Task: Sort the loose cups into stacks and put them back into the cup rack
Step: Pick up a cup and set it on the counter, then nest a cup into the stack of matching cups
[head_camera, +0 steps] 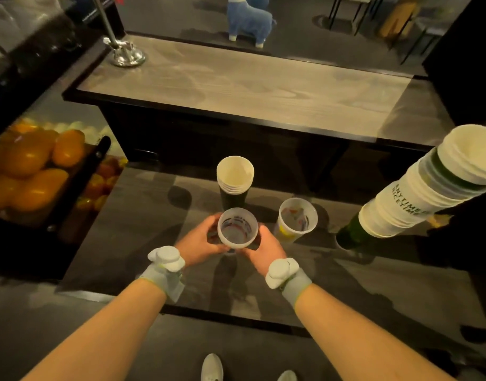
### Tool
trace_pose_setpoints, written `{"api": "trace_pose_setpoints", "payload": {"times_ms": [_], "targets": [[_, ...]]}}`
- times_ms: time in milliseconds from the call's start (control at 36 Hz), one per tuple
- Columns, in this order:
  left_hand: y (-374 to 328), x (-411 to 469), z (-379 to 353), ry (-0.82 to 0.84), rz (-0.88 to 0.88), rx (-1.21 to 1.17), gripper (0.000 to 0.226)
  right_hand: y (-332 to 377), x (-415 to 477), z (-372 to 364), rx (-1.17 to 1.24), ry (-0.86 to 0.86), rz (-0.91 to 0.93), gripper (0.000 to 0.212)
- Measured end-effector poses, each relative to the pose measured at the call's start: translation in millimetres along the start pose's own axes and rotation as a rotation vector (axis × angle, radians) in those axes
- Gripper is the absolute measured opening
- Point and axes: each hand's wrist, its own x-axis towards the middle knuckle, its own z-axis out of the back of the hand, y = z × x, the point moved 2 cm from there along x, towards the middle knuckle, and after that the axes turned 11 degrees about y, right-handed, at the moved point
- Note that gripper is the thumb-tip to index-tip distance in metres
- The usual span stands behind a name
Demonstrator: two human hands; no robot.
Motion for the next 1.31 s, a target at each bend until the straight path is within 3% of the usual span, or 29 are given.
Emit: {"api": "trace_pose_setpoints", "payload": {"times_ms": [306,472,639,861,1056,1306], "targets": [[19.5,12.0,3.7,0.052,-0.01,0.002,0.092,-9.6,16.9,-11.7,-0.018,0.004,-0.016,0.066],[13.3,8.0,13.6,0.055,0.042,0.088,0.112,-10.0,11.9,-5.9,-0.059,0.037,-0.061,0.059],[5.8,-5.4,35.9,0.05,0.095,0.218,0.092,-10.5,-10.7,13.5,-0.105,0.084,-0.094,0.053],[-67.1,-26.7,35.1,-0.052,0.046,0.406,0.07,-19.3,-64.9,67.1,-0.031,0.105,-0.18,0.062],[-166.8,-18.0,-16.9,-0.028,-0.17,0.381,0.044,-12.1,-123.7,145.6,-0.003,-0.041,-0.155,0.057],[-259.3,24.5,-104.3,0.137,-0.37,0.28,0.045,-4.6,-189.7,238.7,-0.049,-0.345,-0.112,0.039]]}}
